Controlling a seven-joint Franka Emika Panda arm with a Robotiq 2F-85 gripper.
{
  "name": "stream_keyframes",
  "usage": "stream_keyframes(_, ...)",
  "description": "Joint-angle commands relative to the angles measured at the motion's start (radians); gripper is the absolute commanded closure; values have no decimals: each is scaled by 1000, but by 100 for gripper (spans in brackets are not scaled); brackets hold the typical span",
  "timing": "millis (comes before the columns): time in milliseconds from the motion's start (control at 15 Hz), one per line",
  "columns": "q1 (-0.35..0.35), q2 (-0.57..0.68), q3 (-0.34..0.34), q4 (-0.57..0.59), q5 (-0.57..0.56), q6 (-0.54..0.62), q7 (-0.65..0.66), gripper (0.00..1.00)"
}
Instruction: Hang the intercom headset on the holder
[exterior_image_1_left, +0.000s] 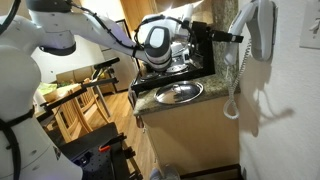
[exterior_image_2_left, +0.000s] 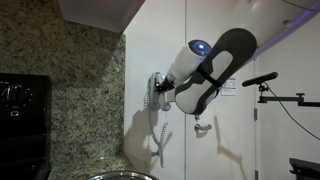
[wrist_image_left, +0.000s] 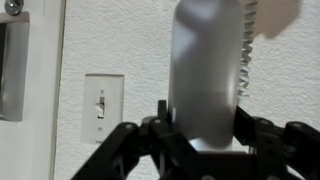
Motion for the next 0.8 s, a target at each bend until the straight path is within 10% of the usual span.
stream_keyframes(0, 1, 6, -4, 12, -4, -1, -4, 66)
stream_keyframes(733, -56, 7, 8, 71, 9, 35, -43, 66)
